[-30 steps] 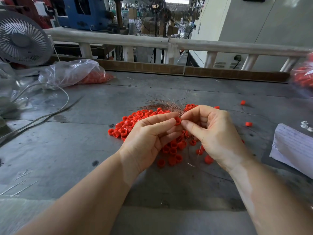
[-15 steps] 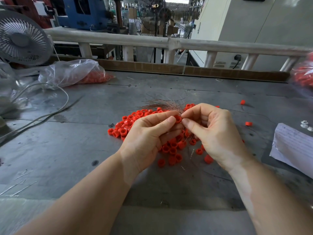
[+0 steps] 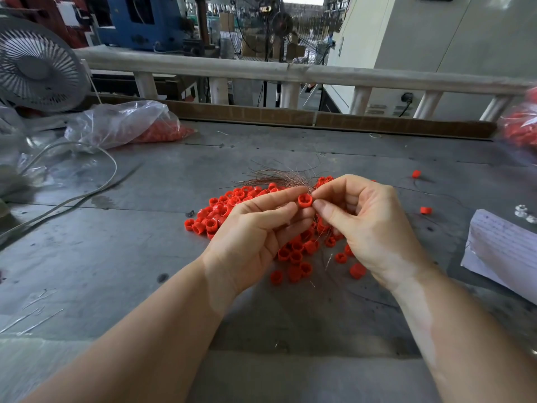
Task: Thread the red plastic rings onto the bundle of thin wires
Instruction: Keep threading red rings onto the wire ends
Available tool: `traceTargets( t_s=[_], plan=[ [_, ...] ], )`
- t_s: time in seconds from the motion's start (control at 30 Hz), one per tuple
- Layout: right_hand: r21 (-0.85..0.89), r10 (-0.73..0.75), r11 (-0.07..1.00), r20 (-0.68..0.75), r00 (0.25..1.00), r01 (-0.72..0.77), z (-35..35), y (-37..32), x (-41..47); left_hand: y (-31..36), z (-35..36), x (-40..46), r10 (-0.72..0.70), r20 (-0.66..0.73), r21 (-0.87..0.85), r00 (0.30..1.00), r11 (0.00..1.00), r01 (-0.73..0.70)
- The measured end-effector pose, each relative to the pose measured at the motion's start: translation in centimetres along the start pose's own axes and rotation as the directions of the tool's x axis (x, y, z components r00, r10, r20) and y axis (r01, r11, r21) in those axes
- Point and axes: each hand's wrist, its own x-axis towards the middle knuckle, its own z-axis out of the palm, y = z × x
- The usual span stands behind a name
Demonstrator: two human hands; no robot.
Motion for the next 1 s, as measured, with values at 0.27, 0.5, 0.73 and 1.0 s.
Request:
traceTargets(
  t_s=[0.27,0.5,0.73,1.0],
  plan=[
    [-0.021,-0.001,1.0,0.007,1.0,0.001,0.0,0.04,-0.01,-0.05,0.11,-0.18,0.013,0.006,0.006,1.0,1.0,-0.013],
    [-0.032,-0.004,0.999,0.027,1.0,0.005,0.1,-0.09,-0.05,-0.14,0.04,-0.08,0.012,0.002,0.004,1.0,1.0,-0.012],
    [-0.11,-0.032,0.993,0.027,0.999,0.035,0.16,-0.18,-0.08,-0.13,0.05,-0.04,-0.005,-0.002,-0.021,1.0,1.0,0.005],
    [-0.121,-0.018,0.993,0.015,1.0,0.02,0.1,-0.28,-0.15,0.01,0.21,-0.12,-0.035,-0.012,-0.037,0.999,0.999,0.034]
  ],
)
